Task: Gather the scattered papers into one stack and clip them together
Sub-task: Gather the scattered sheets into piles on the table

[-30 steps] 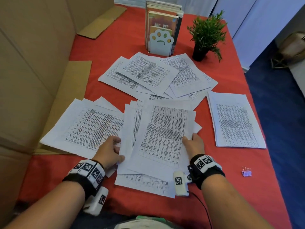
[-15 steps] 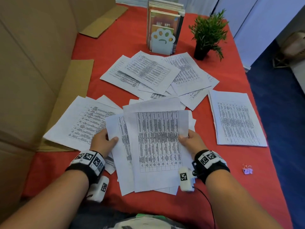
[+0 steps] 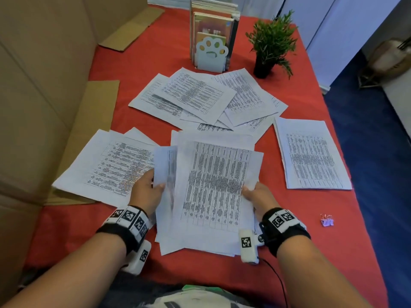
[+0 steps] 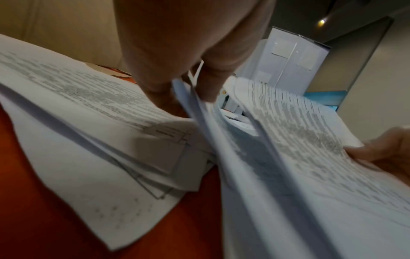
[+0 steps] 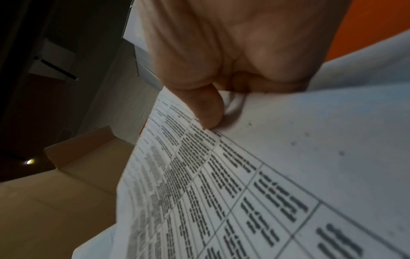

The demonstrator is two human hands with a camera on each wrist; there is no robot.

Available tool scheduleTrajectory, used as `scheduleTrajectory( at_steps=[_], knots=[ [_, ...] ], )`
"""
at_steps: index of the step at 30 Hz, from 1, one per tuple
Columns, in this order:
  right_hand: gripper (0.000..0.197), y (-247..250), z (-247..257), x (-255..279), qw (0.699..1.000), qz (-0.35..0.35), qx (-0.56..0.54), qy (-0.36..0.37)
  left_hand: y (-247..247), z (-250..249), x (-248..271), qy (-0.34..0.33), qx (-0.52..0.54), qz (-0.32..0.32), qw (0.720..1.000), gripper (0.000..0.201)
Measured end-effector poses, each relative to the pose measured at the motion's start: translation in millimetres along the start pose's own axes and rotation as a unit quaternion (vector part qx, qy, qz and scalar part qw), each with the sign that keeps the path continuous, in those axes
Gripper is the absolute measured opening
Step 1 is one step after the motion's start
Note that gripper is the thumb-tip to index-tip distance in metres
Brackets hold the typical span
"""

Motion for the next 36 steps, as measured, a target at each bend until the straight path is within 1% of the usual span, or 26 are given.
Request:
scheduleTrajectory(
  at_steps=[2,5,6,9,11,12,14,15,16,17,18,19,20,22,24,25,26,27,28,29,30,31,32,33,34,36],
  knots=[
    [0.021,-1,-1,1,1.000,0.000,0.005,0.013,-2,2,-1,0.017,-0.011,-0.009,1.000,0.032],
    [0.024,-2,-1,3,0.998,0.004,0.032,0.045,0,3,2,-0.005,-0.071,-0.039,0.997,0.014],
    [0.026,-3,0,5,0.997,0.010,0.047,0.054,1,4,2,-0.007,-0.076,-0.045,0.996,0.015],
    [0.026,-5,-5,5,0.992,0.011,0.105,0.074,4,12,3,0.011,-0.073,-0.063,0.995,0.027],
    [0.023,-4,-6,5,0.987,-0.010,0.139,0.078,8,15,4,0.022,-0.090,-0.074,0.993,0.037],
    [0.019,-1,-5,6,0.985,-0.034,0.151,0.079,9,17,4,0.027,-0.095,-0.078,0.992,0.040],
    [0.005,6,-4,8,0.981,-0.084,0.158,0.076,9,21,5,0.042,-0.095,-0.078,0.992,0.038],
    [0.005,8,-6,8,0.981,-0.100,0.150,0.071,7,23,6,0.049,-0.093,-0.075,0.992,0.035],
    [0.007,8,-5,10,0.983,-0.100,0.143,0.063,5,24,8,0.055,-0.092,-0.070,0.992,0.033],
    [0.019,7,-5,10,0.984,-0.098,0.136,0.058,1,25,10,0.060,-0.088,-0.064,0.992,0.032],
    [0.040,4,-6,11,0.987,-0.094,0.124,0.046,-4,24,13,0.061,-0.082,-0.055,0.993,0.032],
    [0.055,2,-6,11,0.990,-0.087,0.106,0.034,-9,23,15,0.059,-0.078,-0.044,0.994,0.034],
    [0.060,-1,-4,14,0.992,-0.082,0.089,0.028,-14,22,17,0.057,-0.076,-0.033,0.995,0.035],
    [0.054,-6,-3,16,0.993,-0.069,0.087,0.028,-24,18,21,0.049,-0.087,-0.007,0.995,0.040],
    [0.038,-8,-2,16,0.992,-0.061,0.102,0.051,-30,15,24,0.043,-0.115,0.018,0.992,0.044],
    [0.032,-7,0,18,0.990,-0.070,0.106,0.064,-31,15,24,0.034,-0.140,0.020,0.989,0.046],
    [0.033,-5,1,19,0.988,-0.082,0.103,0.077,-30,13,23,0.023,-0.167,0.006,0.986,0.045],
    [0.043,-2,0,19,0.988,-0.094,0.092,0.085,-28,12,21,0.011,-0.184,-0.019,0.983,0.040],
    [0.057,1,0,19,0.987,-0.101,0.076,0.095,-25,12,19,0.003,-0.179,-0.041,0.983,0.030],
    [0.071,5,0,19,0.987,-0.105,0.057,0.104,-23,12,17,0.004,-0.152,-0.048,0.987,0.018],
    [0.080,7,0,18,0.988,-0.104,0.028,0.111,-24,12,15,0.013,-0.125,-0.033,0.992,0.015],
    [0.084,9,-2,17,0.988,-0.103,0.010,0.111,-26,15,13,0.028,-0.100,-0.012,0.994,0.027],
    [0.082,11,-4,16,0.988,-0.107,0.007,0.107,-27,16,13,0.046,-0.082,0.005,0.996,0.039],
    [0.074,13,-4,16,0.988,-0.114,0.021,0.100,-27,16,14,0.057,-0.077,0.014,0.995,0.046],
    [0.060,15,-4,16,0.987,-0.122,0.040,0.098,-27,14,14,0.055,-0.082,0.020,0.995,0.047],
    [0.035,19,0,17,0.981,-0.145,0.078,0.101,-26,12,15,0.043,-0.094,0.023,0.994,0.041]
  ],
)
Point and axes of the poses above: each hand's wrist, its own x-axis away from the middle knuckle, its own y-axis out of the back of the hand, z = x × y, the point moved 6 cm from there along -x, towards the middle knuckle, and after that the axes turned 7 degrees about x, right-handed, at the moved point
